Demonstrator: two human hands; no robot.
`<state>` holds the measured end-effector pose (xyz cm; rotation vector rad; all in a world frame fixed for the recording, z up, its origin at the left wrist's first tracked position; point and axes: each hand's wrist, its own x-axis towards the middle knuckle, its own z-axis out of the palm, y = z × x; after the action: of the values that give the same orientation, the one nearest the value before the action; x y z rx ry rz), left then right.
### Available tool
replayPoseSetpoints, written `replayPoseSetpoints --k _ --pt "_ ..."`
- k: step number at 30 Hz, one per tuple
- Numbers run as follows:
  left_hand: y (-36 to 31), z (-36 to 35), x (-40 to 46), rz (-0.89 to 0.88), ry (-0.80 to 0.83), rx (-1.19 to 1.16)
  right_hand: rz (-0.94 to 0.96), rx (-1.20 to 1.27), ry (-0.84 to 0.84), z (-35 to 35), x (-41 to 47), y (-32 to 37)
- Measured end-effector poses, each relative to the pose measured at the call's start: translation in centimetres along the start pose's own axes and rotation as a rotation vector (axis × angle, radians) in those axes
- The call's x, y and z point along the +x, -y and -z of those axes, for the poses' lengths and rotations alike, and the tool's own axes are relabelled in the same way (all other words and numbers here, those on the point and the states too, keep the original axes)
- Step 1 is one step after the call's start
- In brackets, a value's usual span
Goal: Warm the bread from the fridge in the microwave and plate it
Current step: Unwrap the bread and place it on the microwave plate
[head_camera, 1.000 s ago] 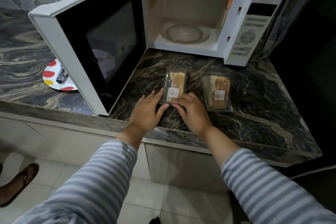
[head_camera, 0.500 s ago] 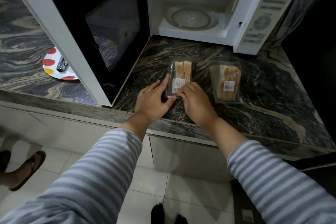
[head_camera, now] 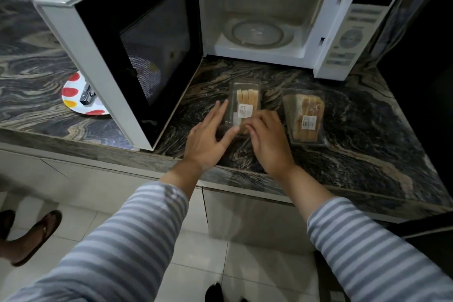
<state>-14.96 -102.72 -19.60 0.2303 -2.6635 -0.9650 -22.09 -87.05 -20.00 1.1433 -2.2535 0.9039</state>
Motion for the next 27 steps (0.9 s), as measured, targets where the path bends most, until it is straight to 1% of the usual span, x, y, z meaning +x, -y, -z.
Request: replayPoseSetpoints --k 2,3,4,6,7,8,10,11,13,20,23,27 --pt "-0.2 0.4 0.4 0.007 -0.022 -0.145 -0.019 0.022 -0.087 0.5 0.3 0.0" --pt "-0.4 0.6 0.8 0.011 -0.027 -0.182 -0.058 0.076 -0.121 0.6 0.5 0.1" --pt "-0.6 0.8 1.3 0.013 -0.026 -0.198 -0.134 0.155 -0.169 0.8 0.5 0.3" --pt "-1.2 1.0 2.3 0.009 -0.019 -0.213 -0.382 0.319 -0.293 1.0 0.5 1.0" --pt "-1.4 1.1 2.8 0.006 -0.021 -0.224 -0.513 0.383 -0.313 0.9 0.4 1.4" --pt "-1.6 1.2 3.3 0.004 -0.028 -0.233 -0.616 0.436 -0.287 0.7 0.4 1.8" --pt "-1.9 1.4 4.2 -0.002 -0.043 -0.233 -0.728 0.483 -0.171 0.2 0.9 2.2" --pt "-2.0 1.5 4.7 -0.006 -0.051 -0.228 -0.754 0.487 -0.124 -0.2 1.5 2.1" --pt "-2.2 1.9 5.6 -0.020 -0.075 -0.221 -0.761 0.458 -0.080 -0.9 3.0 1.9" --pt "-2.8 3.0 8.3 -0.043 -0.137 -0.196 -0.737 0.104 -0.025 -3.1 6.2 0.8" --pt "-2.8 3.1 9.4 -0.037 -0.132 -0.210 -0.744 0.046 -0.017 -3.4 7.0 0.5" --pt "-3.4 3.6 10.2 -0.029 -0.201 -0.259 -0.723 -0.009 -0.005 -3.5 8.0 0.2"
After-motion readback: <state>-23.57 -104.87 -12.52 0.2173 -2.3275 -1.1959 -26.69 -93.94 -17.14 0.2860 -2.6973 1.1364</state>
